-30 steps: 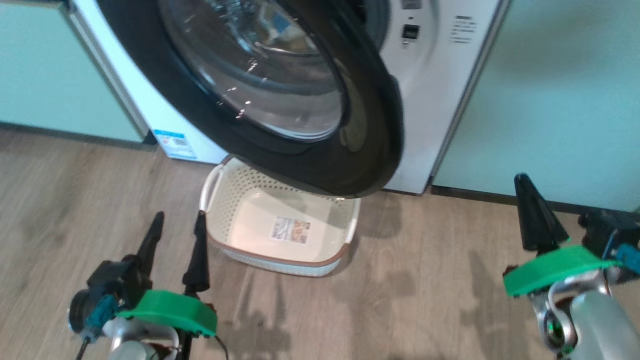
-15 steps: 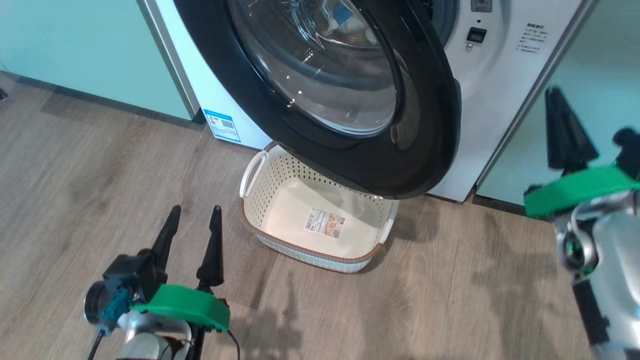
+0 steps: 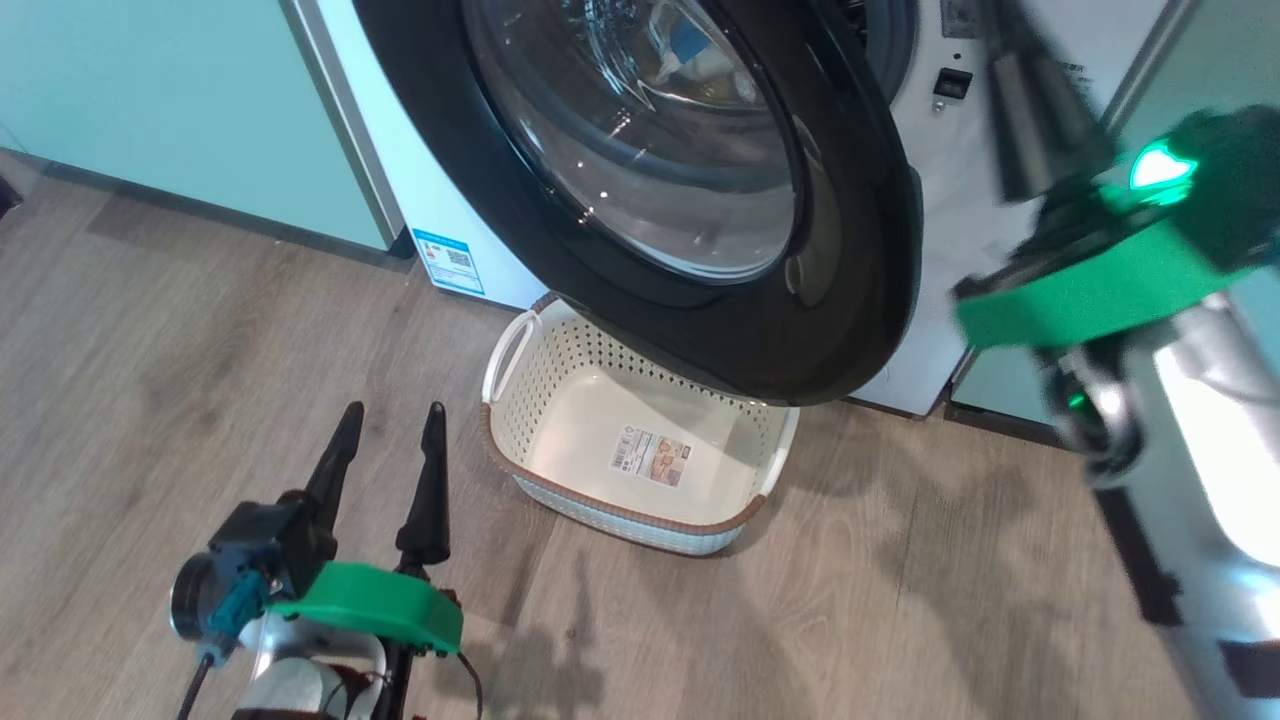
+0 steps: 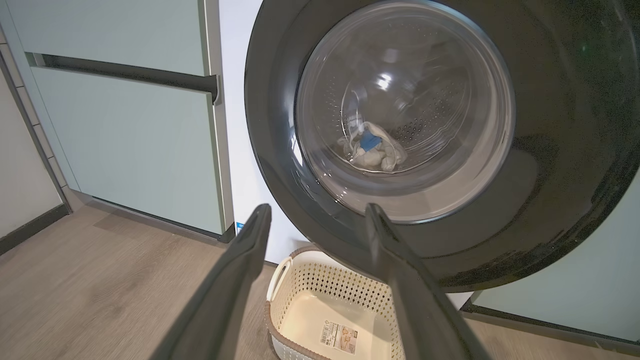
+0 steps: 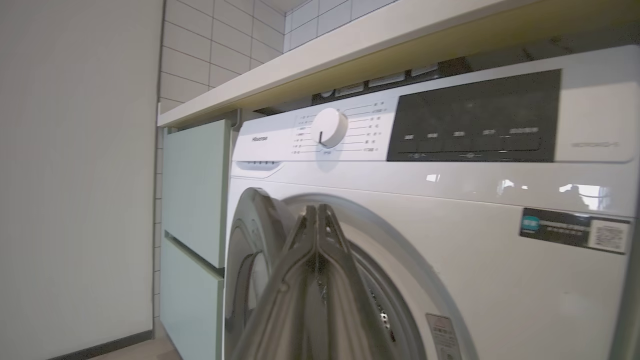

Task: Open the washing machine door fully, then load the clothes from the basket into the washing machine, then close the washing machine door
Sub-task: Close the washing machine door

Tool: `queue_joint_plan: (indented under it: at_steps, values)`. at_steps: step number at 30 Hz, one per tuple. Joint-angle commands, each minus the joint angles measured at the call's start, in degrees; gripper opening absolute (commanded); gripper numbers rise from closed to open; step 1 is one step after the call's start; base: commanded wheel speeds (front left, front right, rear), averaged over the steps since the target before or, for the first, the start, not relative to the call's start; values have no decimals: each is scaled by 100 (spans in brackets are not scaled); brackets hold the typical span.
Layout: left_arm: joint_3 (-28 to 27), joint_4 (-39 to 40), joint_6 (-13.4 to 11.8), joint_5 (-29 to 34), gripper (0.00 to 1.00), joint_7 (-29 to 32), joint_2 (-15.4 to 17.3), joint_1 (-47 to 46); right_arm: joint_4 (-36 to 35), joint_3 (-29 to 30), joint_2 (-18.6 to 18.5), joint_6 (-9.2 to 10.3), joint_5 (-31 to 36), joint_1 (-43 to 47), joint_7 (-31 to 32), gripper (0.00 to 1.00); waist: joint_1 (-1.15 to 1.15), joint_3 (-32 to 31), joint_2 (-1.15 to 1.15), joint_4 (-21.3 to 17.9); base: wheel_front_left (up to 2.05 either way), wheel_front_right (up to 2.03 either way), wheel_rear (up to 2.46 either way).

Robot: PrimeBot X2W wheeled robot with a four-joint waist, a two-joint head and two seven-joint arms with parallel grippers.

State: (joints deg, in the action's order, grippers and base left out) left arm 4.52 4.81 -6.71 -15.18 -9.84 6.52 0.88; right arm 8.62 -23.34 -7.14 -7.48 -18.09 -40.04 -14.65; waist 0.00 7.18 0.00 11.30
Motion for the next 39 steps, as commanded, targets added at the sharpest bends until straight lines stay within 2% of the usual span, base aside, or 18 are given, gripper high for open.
queue_joint_plan:
  at_steps: [1,9,17,31,39]
  values:
    - [-166,191,-35,54,100,-48,93,-226,-190,-96,78,-1,-8,-144,-34,0,0,-4,0,14,0,0,0]
    - [-161,207,-115,99,100,-41,135,-144,-212,-890,-23,-1,-242,483,242,0,0,-42,0,85,0,0,0]
    - [-94,229,-143,116,100,-53,147,-133,327,-1527,-122,-1,-562,900,416,0,0,-48,0,99,0,0,0]
    - [6,244,-161,107,100,-80,154,-187,1546,-1311,-171,-1,-746,503,184,0,0,32,0,106,0,0,0]
    - [6,263,-184,101,100,-101,186,-210,1899,-1180,-181,-1,-788,269,74,0,0,121,0,107,0,0,0]
